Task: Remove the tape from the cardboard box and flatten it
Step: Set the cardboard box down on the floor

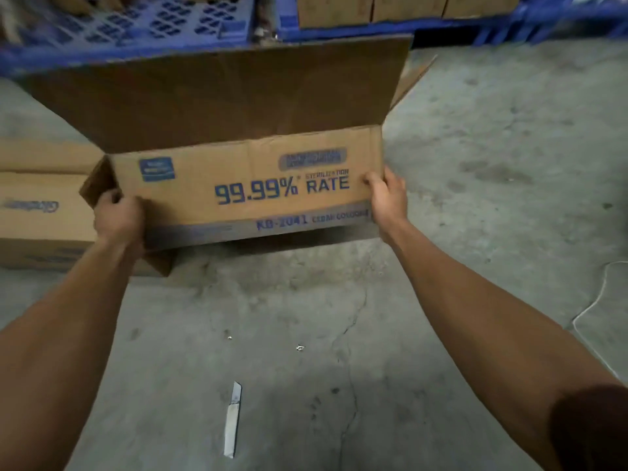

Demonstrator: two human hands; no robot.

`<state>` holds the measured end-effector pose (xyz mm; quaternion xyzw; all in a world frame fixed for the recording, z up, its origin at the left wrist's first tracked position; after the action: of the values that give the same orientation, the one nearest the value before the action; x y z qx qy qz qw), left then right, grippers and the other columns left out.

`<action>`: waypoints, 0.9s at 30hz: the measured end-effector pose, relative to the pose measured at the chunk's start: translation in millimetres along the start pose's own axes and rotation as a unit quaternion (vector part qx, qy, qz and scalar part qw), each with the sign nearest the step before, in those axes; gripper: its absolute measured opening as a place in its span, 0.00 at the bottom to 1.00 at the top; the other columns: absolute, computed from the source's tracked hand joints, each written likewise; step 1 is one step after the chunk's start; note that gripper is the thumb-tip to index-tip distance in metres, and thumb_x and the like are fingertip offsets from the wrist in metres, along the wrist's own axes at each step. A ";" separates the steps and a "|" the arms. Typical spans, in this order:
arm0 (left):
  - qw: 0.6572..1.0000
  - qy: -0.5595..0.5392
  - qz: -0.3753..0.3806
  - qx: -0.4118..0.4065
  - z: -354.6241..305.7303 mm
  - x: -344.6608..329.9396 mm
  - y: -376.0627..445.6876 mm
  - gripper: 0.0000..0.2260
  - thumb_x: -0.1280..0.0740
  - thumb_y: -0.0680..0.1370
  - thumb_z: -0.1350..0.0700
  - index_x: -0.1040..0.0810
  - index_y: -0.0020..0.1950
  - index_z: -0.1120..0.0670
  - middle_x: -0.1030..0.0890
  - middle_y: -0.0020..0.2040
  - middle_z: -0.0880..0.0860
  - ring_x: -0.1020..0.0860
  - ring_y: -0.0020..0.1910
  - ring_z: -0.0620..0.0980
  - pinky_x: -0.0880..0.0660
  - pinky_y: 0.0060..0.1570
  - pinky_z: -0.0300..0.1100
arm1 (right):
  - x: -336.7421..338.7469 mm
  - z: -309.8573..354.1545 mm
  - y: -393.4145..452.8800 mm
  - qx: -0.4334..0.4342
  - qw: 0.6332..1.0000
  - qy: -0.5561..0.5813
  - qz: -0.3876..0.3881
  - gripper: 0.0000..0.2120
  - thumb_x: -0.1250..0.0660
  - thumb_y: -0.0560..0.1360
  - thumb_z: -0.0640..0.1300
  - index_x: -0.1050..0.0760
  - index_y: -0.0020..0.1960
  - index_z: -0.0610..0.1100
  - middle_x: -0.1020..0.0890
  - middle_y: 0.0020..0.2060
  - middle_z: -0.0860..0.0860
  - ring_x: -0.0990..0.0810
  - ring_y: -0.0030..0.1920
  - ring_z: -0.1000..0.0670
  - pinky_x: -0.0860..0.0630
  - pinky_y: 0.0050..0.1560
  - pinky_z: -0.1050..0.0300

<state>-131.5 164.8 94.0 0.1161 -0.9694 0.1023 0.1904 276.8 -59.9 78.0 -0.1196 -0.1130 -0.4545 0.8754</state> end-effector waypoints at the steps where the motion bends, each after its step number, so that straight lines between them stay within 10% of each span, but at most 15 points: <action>1: 1.000 0.005 -0.005 -0.011 -9.8 6.9 2.8 0.25 0.37 0.67 0.52 0.21 0.64 0.49 0.19 0.60 0.53 0.21 0.59 0.55 0.24 0.55 0.44 | 5.8 16.5 -2.0 0.024 0.999 -0.021 -0.010 0.21 0.40 0.74 0.56 0.25 0.65 0.54 0.27 0.58 0.45 0.25 0.60 0.44 0.28 0.65 0.48; 9: 0.998 -0.042 0.031 -0.043 -86.3 50.0 -31.9 0.13 0.35 0.73 0.46 0.22 0.52 0.52 0.25 0.52 0.55 0.27 0.53 0.54 0.32 0.47 0.48 | 60.8 123.9 -5.1 0.111 0.990 0.006 -0.083 0.19 0.41 0.77 0.60 0.20 0.44 0.47 0.18 0.43 0.52 0.21 0.50 0.48 0.29 0.48 0.55; 14: 0.991 -0.122 0.017 -0.060 -102.6 60.2 -30.8 0.34 0.33 0.63 0.30 0.27 0.66 0.43 0.24 0.64 0.51 0.26 0.62 0.55 0.29 0.60 0.55 | 71.6 153.2 -10.3 0.149 0.986 -0.014 -0.079 0.18 0.43 0.77 0.62 0.20 0.51 0.52 0.18 0.45 0.54 0.22 0.51 0.50 0.27 0.50 0.55; 18: 0.985 -0.140 0.034 -0.095 -110.2 55.2 -64.8 0.38 0.30 0.70 0.37 0.37 0.76 0.46 0.31 0.72 0.52 0.31 0.66 0.53 0.33 0.64 0.50 | 69.3 161.2 -6.1 0.139 0.985 -0.070 -0.071 0.20 0.43 0.79 0.58 0.29 0.69 0.55 0.22 0.63 0.51 0.25 0.63 0.46 0.28 0.64 0.48; 22: 0.987 -0.111 0.073 -0.091 -85.9 33.7 -83.4 0.40 0.32 0.69 0.30 0.31 0.72 0.54 0.26 0.66 0.53 0.27 0.63 0.54 0.31 0.64 0.49 | 68.8 122.8 -11.2 0.097 0.986 -0.121 -0.056 0.28 0.46 0.81 0.57 0.43 0.78 0.47 0.32 0.73 0.47 0.33 0.72 0.43 0.37 0.70 0.49; 27: 0.995 -0.059 -0.065 -0.056 -87.4 29.4 -93.7 0.41 0.36 0.68 0.26 0.28 0.66 0.58 0.27 0.66 0.57 0.27 0.64 0.59 0.32 0.64 0.52 | 73.3 69.3 -17.8 -0.010 0.987 -0.141 -0.079 0.38 0.52 0.75 0.72 0.33 0.68 0.43 0.23 0.61 0.44 0.25 0.61 0.40 0.30 0.57 0.45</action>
<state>-103.0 91.3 199.3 0.1738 -0.9736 0.0283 0.1451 297.1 -104.5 168.0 -0.1819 -0.2397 -0.5020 0.8108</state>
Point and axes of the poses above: each hand's wrist, its own y-axis towards the middle knuckle, its own x-axis out of the back of the hand, z = x × y, the point moved 6 cm from there along y, towards the middle knuckle
